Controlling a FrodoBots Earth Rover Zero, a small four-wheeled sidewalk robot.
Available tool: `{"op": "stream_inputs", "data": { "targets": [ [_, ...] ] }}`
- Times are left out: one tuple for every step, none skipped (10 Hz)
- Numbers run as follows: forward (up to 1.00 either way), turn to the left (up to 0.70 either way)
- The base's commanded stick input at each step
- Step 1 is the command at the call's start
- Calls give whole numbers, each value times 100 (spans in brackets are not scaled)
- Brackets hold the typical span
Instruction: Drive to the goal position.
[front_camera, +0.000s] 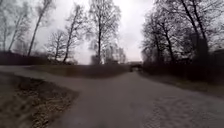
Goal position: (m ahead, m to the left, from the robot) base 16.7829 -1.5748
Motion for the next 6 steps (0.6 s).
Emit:
{"op": "stream_inputs", "data": {
  "targets": [
    [70, 0],
    [70, 0],
    [70, 0],
    [70, 0],
    [70, 0],
    [70, 0]
  ]
}}
